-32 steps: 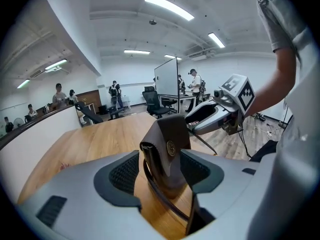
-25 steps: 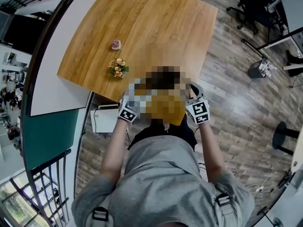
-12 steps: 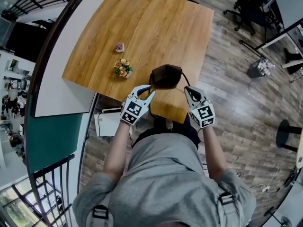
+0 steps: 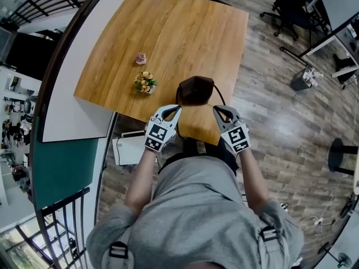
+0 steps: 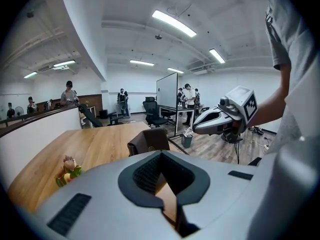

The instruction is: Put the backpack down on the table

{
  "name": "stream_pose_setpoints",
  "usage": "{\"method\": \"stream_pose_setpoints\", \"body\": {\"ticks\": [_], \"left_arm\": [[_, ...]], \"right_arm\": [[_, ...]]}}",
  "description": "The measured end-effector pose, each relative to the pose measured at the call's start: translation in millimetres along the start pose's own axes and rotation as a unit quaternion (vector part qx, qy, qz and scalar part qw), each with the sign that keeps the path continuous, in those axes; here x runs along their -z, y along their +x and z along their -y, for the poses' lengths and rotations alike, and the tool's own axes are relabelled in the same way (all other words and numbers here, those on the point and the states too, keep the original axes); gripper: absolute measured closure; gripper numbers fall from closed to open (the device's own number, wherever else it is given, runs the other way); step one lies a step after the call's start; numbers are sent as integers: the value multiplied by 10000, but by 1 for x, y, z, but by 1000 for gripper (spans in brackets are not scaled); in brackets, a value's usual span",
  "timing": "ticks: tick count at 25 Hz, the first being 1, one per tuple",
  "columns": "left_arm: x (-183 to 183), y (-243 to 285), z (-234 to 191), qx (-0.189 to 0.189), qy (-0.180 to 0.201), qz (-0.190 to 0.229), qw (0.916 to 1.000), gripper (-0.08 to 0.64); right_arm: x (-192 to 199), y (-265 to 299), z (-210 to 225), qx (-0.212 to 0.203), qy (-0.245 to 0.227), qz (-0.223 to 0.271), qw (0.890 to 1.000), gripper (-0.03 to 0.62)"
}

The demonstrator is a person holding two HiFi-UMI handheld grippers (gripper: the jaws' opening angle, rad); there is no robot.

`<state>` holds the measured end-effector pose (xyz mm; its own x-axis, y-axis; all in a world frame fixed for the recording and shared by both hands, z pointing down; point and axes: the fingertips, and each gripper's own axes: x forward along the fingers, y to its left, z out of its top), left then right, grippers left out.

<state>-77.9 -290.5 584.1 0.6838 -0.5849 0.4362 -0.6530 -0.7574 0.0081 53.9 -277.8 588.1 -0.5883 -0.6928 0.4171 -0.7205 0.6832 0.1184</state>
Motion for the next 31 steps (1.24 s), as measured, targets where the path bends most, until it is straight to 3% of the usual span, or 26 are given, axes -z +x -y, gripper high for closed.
{"method": "stream_pose_setpoints", "body": {"ticks": [19,31], "left_arm": [[7,0,4,193,-129,-207,9995,543],[10,0,-3,71,-309,-149,9994,543]], "right_arm": [[5,-7,4,72,14,-103,9999,588],[8,0,4,-57,-51,-163,9998,588]]}}
